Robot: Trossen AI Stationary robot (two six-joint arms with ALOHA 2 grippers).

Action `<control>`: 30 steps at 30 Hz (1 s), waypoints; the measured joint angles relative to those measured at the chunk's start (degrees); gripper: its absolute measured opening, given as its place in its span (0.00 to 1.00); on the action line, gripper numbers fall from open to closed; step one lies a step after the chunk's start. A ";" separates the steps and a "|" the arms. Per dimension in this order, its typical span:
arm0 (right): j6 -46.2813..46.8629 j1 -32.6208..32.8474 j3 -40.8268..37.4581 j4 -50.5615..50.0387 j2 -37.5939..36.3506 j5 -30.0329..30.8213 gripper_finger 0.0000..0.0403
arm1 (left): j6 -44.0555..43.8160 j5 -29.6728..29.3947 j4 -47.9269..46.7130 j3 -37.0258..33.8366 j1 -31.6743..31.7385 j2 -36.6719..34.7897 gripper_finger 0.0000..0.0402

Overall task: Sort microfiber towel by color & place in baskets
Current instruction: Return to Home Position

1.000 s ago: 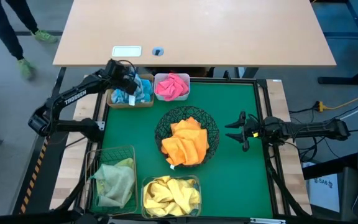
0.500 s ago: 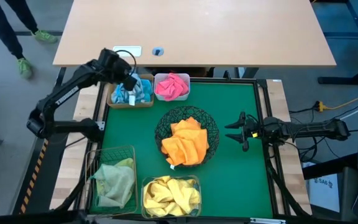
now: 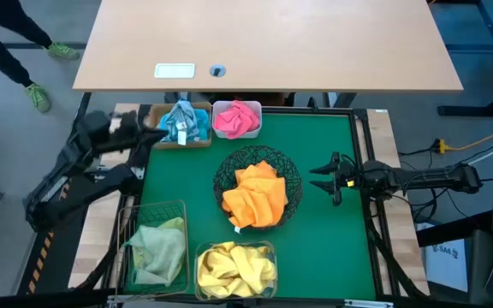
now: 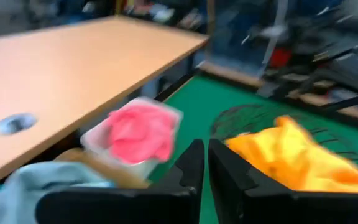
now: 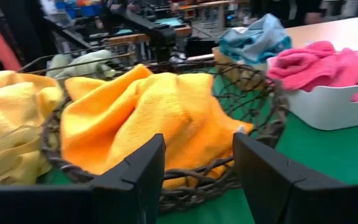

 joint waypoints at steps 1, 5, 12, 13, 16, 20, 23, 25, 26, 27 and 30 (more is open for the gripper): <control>0.00 0.00 0.00 -0.02 0.00 0.63 0.46 | -0.92 1.02 1.40 -2.20 -0.48 -3.10 0.04; -0.19 0.00 0.00 -0.02 0.00 0.93 0.46 | -5.96 2.20 11.37 -11.87 -2.07 -12.34 0.01; -0.24 0.00 0.00 -0.04 0.00 0.97 0.46 | -7.75 5.50 38.17 -29.14 -6.02 -14.28 0.00; -0.24 0.00 0.00 -0.06 0.00 0.97 0.46 | -7.73 5.33 40.76 -31.03 -6.71 -13.94 0.00; -0.28 0.00 0.00 -0.15 -0.02 1.02 0.46 | -7.52 5.29 47.40 -36.36 -9.31 -13.23 0.00; -0.63 0.00 0.00 -1.61 0.00 1.05 0.46 | -6.08 2.48 54.06 -42.43 -12.86 -13.23 0.00; -0.66 0.00 0.00 -3.11 0.00 1.06 0.46 | -3.83 0.13 51.80 -42.36 -15.37 -13.16 0.01; -0.67 0.00 0.00 -3.36 0.00 1.64 0.46 | -0.37 0.01 52.52 -42.37 -16.80 -13.23 0.01; -0.75 0.00 0.00 -3.32 0.00 2.41 0.46 | 1.74 0.37 52.31 -42.37 -17.40 -13.16 0.01; -0.95 0.00 0.00 -3.31 0.00 3.31 0.46 | 3.53 0.89 52.08 -42.37 -17.87 -13.16 0.01; -1.43 0.00 0.00 -4.02 0.00 6.90 0.46 | 4.09 1.21 51.19 -42.37 -18.48 -13.18 0.01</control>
